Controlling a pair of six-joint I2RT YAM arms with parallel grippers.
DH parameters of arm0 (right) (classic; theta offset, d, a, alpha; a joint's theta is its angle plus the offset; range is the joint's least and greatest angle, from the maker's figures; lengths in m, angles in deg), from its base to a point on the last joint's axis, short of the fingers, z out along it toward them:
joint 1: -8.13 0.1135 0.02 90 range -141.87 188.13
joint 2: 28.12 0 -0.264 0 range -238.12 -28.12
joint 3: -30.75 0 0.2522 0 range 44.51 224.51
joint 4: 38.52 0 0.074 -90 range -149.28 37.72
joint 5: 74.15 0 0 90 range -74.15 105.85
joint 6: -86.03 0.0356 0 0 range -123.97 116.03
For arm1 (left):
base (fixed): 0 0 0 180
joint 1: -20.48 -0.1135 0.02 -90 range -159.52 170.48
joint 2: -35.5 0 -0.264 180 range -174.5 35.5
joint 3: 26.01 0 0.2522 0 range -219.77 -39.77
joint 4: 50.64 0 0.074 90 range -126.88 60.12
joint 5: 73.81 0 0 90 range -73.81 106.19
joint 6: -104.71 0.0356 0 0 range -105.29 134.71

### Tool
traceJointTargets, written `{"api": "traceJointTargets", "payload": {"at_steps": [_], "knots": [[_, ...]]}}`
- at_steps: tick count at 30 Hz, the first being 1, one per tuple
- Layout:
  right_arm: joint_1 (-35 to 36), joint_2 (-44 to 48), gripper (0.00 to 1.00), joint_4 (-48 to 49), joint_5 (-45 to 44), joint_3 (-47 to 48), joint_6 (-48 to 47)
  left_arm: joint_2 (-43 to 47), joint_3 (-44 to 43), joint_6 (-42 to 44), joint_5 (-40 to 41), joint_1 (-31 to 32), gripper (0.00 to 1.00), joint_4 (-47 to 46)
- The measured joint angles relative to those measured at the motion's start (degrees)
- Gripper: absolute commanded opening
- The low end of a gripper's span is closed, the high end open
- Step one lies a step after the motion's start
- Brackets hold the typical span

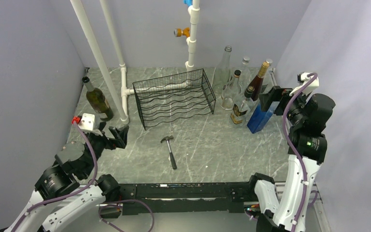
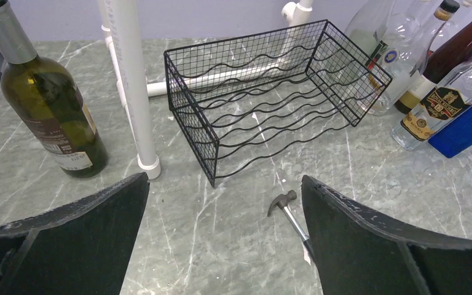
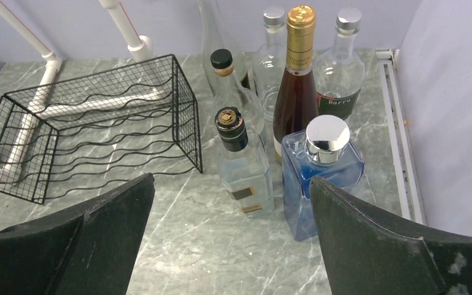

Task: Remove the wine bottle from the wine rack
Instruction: Reset both arms

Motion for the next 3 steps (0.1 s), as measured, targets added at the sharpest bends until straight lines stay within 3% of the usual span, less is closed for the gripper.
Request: {"api": "traceJointTargets", "payload": {"at_steps": [3], "knots": [[0.0,0.1,1.0,0.2,0.0,-0.6,-0.1,0.0,0.0,0.0,0.0,0.0,0.99,0.0]]}}
